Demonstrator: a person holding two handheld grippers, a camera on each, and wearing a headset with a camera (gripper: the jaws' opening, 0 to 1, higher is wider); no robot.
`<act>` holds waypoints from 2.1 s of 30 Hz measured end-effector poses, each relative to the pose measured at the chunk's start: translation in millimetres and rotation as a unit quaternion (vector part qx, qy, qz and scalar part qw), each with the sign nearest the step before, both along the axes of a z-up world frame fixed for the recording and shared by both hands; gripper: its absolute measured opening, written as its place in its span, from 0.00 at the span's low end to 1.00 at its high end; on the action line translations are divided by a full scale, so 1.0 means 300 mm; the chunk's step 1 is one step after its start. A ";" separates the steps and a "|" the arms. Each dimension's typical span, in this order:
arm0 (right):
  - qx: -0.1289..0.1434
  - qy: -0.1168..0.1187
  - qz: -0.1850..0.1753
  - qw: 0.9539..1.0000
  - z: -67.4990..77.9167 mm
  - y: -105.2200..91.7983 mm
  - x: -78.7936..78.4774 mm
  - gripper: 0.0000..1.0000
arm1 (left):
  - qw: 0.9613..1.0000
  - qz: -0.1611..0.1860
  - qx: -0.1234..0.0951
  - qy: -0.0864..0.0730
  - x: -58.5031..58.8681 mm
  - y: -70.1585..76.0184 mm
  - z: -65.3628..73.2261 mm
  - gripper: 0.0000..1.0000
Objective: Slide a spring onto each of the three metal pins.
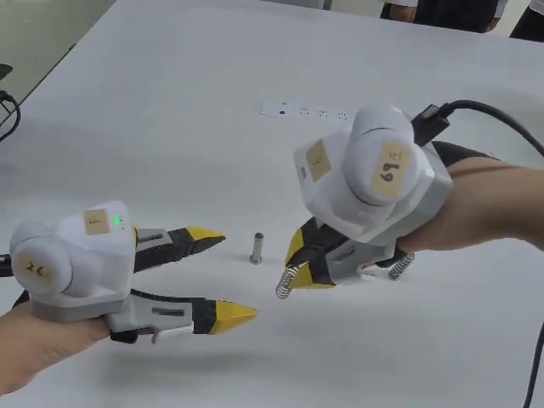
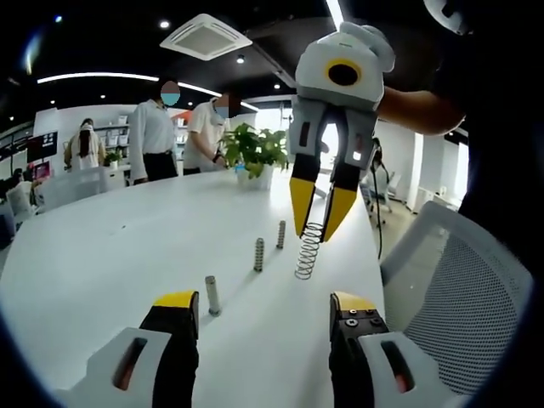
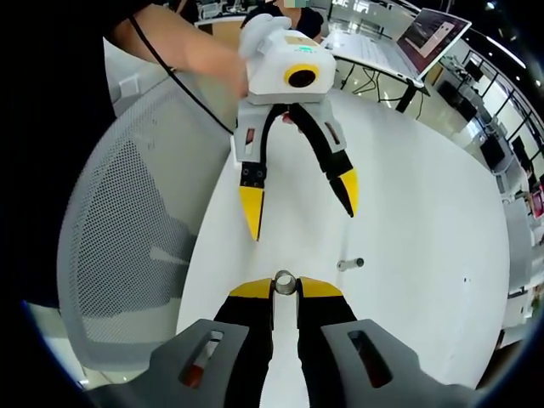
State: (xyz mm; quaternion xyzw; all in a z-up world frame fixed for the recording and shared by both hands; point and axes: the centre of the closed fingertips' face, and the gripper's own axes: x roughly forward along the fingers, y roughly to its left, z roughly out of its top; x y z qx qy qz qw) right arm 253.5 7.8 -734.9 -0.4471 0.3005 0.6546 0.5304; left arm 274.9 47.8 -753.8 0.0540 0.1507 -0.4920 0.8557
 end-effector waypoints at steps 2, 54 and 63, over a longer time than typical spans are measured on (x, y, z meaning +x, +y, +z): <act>-0.001 -0.001 0.000 1.000 -0.003 -0.004 0.002 0.07 | 1.000 0.002 0.002 -0.001 -0.001 0.008 -0.001 0.59; -0.007 0.007 -0.016 1.000 -0.028 -0.034 0.033 0.07 | 0.997 0.075 -0.020 0.029 -0.052 0.193 -0.007 0.82; -0.009 0.005 -0.018 1.000 -0.027 -0.027 0.063 0.07 | 0.997 0.068 -0.020 0.034 -0.074 0.209 -0.013 0.82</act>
